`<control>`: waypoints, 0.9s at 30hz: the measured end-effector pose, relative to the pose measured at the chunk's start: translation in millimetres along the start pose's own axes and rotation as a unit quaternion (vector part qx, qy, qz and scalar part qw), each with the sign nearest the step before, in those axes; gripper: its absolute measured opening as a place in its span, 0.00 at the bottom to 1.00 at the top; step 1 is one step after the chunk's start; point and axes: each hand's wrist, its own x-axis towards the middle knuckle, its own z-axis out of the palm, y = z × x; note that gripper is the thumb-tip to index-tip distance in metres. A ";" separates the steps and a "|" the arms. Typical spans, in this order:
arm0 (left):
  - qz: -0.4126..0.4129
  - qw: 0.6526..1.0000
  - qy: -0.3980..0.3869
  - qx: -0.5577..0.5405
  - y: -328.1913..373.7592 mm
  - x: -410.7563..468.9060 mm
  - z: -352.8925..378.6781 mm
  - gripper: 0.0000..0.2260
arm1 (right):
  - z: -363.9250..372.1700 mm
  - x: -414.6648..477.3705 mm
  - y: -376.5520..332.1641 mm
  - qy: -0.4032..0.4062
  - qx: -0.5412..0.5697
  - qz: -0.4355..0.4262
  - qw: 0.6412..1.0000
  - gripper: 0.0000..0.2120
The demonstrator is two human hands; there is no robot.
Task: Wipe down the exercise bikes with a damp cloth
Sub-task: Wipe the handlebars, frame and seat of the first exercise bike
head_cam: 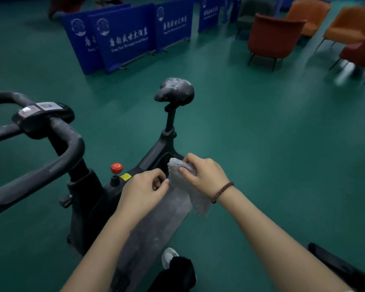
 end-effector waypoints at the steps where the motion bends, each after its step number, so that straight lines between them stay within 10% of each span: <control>1: -0.004 1.000 0.007 -0.001 -2.9 17.2 0.9 0.04 | -0.3 18.3 5.3 -0.005 -0.001 -0.009 1.000 0.12; 15: -0.162 0.975 0.146 0.025 -53.2 158.0 -51.1 0.12 | 26.8 244.5 -2.9 -0.079 0.084 -0.185 0.976 0.12; 27: -0.412 0.842 0.348 0.008 -89.2 163.0 -51.2 0.06 | 96.3 350.5 -91.0 -0.301 0.168 -0.424 0.838 0.12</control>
